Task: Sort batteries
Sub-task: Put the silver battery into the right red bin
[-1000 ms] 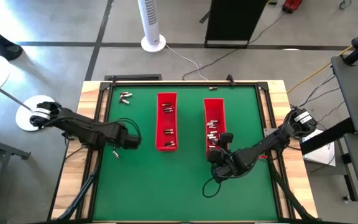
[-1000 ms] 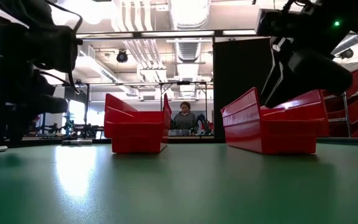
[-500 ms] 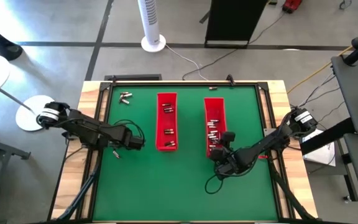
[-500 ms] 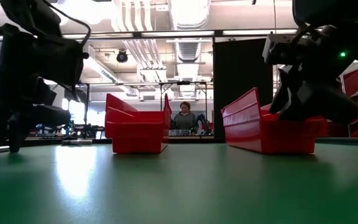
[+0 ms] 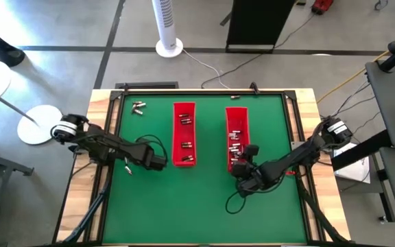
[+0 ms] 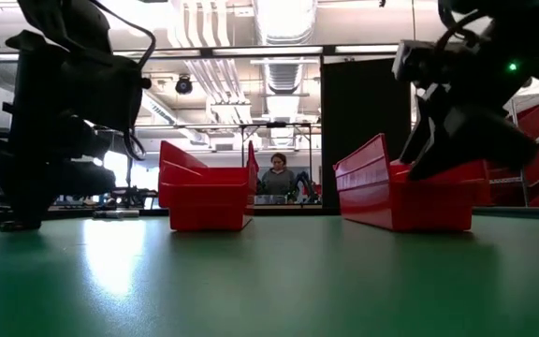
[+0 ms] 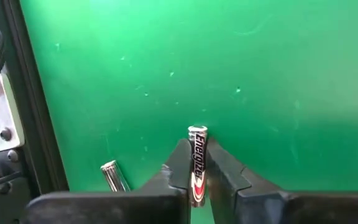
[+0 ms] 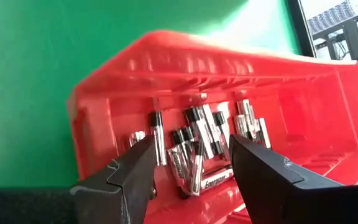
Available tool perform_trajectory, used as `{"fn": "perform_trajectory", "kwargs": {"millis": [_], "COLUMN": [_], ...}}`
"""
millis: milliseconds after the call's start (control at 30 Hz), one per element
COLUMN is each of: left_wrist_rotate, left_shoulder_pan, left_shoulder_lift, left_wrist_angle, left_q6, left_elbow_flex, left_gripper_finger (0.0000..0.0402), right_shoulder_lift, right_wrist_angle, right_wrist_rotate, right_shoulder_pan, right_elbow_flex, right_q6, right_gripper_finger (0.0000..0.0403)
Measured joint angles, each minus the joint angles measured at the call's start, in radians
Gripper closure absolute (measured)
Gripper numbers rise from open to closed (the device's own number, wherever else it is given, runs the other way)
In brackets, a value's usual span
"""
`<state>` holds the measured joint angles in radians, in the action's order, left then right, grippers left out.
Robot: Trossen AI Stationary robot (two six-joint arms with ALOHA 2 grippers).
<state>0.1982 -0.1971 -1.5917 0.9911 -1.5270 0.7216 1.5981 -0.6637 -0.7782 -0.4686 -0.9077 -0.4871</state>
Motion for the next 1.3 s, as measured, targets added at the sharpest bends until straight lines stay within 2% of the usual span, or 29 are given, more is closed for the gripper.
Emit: {"fn": "perform_trajectory", "kwargs": {"millis": [467,567,700,767,1133,1300], "left_wrist_rotate": [-0.047,-0.034,-0.01,0.015,0.083,0.11], "left_shoulder_pan": [-0.132,-0.18,-0.254,-0.278,-0.318,-0.317], "left_shoulder_lift": [0.011,0.009,-0.015,-0.036,-0.119,-0.119], "left_wrist_angle": [-0.097,-0.156,-0.33,-0.384,-0.396,-0.397], "left_q6": [0.018,0.086,0.285,0.322,0.337,0.35], "left_elbow_flex": [0.083,0.115,0.128,0.13,0.175,0.195], "left_gripper_finger": [0.0392,0.0395,0.0394,0.0394,0.0391,0.0369], "right_shoulder_lift": [-0.059,-0.059,-0.059,-0.059,-0.062,-0.062], "right_wrist_angle": [0.0,-0.001,-0.002,-0.003,0.0,0.001], "right_wrist_rotate": [-0.004,-0.004,-0.004,-0.004,0.001,0.002], "right_shoulder_pan": [0.0,-0.004,-0.011,-0.014,-0.018,-0.018], "right_elbow_flex": [0.0,0.0,0.0,0.0,-0.002,-0.002], "right_q6": [-0.011,-0.011,-0.011,-0.011,-0.016,-0.017], "right_gripper_finger": [0.0204,0.0204,0.0204,0.0204,0.0204,0.0204]}}
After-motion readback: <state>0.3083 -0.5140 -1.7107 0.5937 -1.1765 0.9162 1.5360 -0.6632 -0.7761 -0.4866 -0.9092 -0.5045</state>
